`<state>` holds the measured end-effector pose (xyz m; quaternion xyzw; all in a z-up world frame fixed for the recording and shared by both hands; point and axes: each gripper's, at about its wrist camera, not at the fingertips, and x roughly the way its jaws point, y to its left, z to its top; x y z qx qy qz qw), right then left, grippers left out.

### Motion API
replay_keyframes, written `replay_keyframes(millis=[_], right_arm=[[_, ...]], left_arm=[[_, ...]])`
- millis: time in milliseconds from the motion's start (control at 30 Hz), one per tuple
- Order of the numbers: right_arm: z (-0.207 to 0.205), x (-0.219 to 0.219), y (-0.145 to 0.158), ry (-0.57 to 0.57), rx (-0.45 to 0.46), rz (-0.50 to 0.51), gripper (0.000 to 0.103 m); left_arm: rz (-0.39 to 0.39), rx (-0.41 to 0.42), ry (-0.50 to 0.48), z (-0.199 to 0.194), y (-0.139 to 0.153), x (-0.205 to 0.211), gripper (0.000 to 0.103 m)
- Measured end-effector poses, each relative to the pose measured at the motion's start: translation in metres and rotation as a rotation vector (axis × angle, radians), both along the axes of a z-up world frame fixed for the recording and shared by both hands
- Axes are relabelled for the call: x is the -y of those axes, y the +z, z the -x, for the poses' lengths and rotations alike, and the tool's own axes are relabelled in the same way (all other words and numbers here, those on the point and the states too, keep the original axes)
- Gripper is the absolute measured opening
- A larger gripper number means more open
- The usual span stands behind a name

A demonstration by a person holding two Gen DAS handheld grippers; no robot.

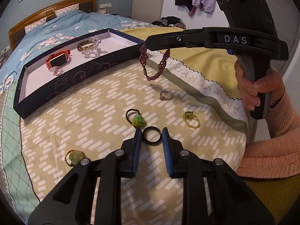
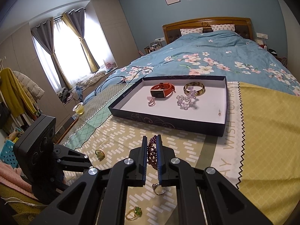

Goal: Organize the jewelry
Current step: 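Grasp the black rubber ring with the left tool while the right tool holds the red bracelet, then carry both into the tray and open both tools to release them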

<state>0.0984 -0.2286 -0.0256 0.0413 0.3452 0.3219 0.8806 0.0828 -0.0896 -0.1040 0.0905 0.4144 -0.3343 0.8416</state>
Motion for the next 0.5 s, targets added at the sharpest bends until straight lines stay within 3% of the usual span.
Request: replay_keyframes(millis=[233,500], right_arm=[[-0.003,-0.004,0.008,0.014,0.023,0.007,0.008],[-0.013,-0.008,0.021,0.028,0.056,0.01,0.007]], left_arm=[[0.042,0.004,0.034,-0.006,0.009,-0.013,0.022],[0.074,0.086,0.11,-0.023,0.039,-0.038,0.022]])
